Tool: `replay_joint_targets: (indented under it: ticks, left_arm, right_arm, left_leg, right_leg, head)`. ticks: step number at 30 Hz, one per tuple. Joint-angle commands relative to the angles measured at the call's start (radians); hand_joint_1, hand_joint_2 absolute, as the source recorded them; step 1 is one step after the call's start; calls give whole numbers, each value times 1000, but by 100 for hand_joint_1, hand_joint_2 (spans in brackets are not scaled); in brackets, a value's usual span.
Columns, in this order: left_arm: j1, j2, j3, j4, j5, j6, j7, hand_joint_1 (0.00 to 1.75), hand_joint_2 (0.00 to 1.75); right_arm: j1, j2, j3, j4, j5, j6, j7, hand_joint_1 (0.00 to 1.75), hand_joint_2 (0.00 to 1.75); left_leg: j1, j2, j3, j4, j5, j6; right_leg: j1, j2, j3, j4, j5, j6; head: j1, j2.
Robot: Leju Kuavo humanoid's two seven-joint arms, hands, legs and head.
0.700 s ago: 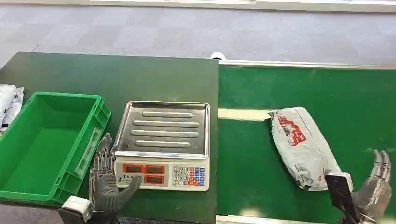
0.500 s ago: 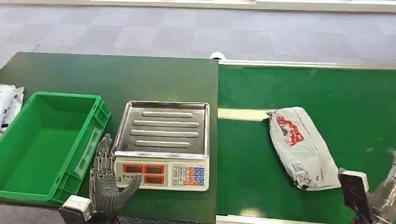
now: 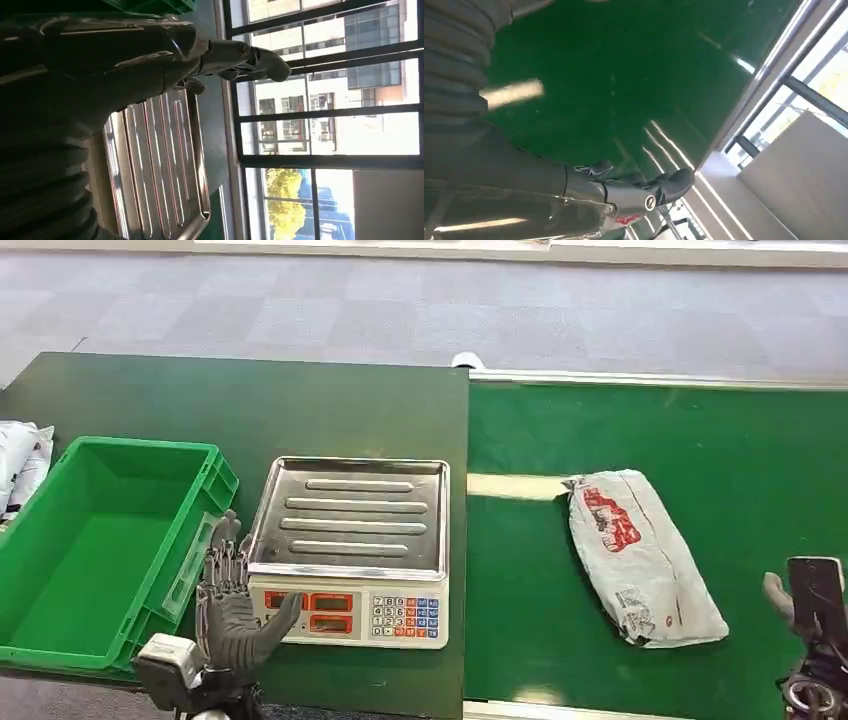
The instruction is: Moved the parcel from conveyor to table for the left to box.
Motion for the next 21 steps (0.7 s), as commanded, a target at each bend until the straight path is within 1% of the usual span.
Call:
replay_joint_targets:
  ticks: [1,5,7,10,11,12,13,14,15,20,21]
  left_arm:
    - [-56,38,-34,102,20,-9,-10,0,175]
    - [-55,38,-36,97,23,-11,-11,0,175]
    - [-54,36,-41,78,26,-10,-15,0,175]
    - [-52,26,-50,47,3,-5,-5,0,175]
    - [-49,25,-50,38,-3,-3,0,0,175]
    - [-47,24,-50,33,-5,-3,1,0,175]
    - [-42,23,-48,24,-9,-1,5,0,175]
    - [-41,21,-46,21,-11,-1,8,0,175]
    - [-40,22,-45,16,-14,-3,12,0,175]
    - [-50,26,-49,39,-15,-7,18,0,175]
    - [-56,26,-50,47,-14,-9,17,0,175]
  right_arm:
    - [-242,-52,86,478,44,145,-11,0,175]
    - [-260,-58,93,512,48,142,-16,0,175]
    - [-316,-66,165,600,96,193,-5,0,175]
    - [-354,-31,221,661,126,221,-7,0,175]
    - [-359,-18,231,669,131,220,-6,0,175]
    - [-365,0,236,676,132,220,-2,0,175]
    - [-373,10,240,685,131,224,-1,0,175]
    - [-378,16,247,691,134,225,0,0,175]
    - [-383,25,260,700,142,232,4,0,175]
    - [-381,46,291,719,153,258,2,0,175]
    - [-377,48,292,725,150,268,6,0,175]
  left_leg:
    - [1,6,3,-2,0,1]
    - [0,4,1,-3,1,2]
    - [0,2,1,-1,1,1]
    - [0,6,0,-2,0,2]
    - [0,5,0,-1,0,1]
    - [1,6,1,-1,0,1]
    - [0,5,0,-1,0,1]
    - [0,3,0,-1,0,1]
    - [1,5,0,-1,0,1]
    - [1,5,0,-2,0,2]
    - [0,3,0,-1,0,1]
  right_leg:
    - [1,6,1,-2,2,-2]
    - [1,3,0,-2,3,-3]
    - [1,1,0,-1,1,-2]
    - [1,5,-1,-2,2,-3]
    - [1,4,-1,0,1,-2]
    - [1,5,-1,-1,2,-2]
    - [1,4,-1,-1,2,-2]
    - [1,2,-1,0,1,-2]
    - [1,4,-1,-1,2,-3]
    - [2,4,0,-1,2,-3]
    - [1,2,0,-1,1,-2]
  head:
    - [0,0]
    - [0,0]
    - [0,0]
    - [0,0]
    - [0,0]
    - [0,0]
    - [0,0]
    - [0,0]
    - [0,0]
    - [0,0]
    - [0,0]
